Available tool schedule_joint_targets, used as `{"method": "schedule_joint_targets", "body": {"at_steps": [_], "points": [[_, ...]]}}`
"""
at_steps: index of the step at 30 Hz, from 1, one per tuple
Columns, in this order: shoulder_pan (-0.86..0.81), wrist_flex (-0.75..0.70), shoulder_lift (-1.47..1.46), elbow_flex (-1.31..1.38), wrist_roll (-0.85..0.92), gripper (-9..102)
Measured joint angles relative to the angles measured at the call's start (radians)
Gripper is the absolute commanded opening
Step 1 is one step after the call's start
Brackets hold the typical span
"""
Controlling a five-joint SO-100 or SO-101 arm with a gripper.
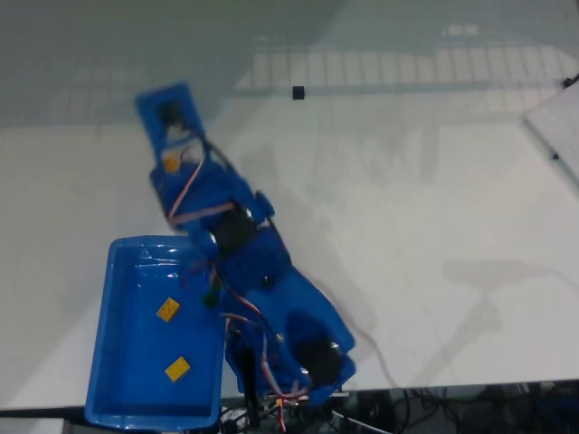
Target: Pick up all the lego then put into the bin
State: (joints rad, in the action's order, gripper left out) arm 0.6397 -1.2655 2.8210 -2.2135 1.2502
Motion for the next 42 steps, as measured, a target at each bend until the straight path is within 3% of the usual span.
{"method": "schedule_joint_targets", "body": {"at_steps": [6, 12, 14, 16, 19, 25, 30, 37, 42], "points": [[0.325, -0.270, 0.095, -0.005, -0.037, 2], [0.499, -0.408, 0.086, -0.005, -0.041, 2], [0.546, -0.431, 0.069, -0.005, -0.048, 10], [0.558, -0.443, 0.054, -0.008, -0.051, 23], [0.554, -0.446, 0.028, -0.011, -0.044, 34], [0.476, -0.414, 0.003, -0.011, -0.005, 38], [0.170, -0.172, -0.075, -0.034, 0.150, 39], [-0.430, 0.575, -0.382, -0.054, 0.314, 39], [-0.680, 0.973, -0.650, -0.054, 0.370, 39]]}}
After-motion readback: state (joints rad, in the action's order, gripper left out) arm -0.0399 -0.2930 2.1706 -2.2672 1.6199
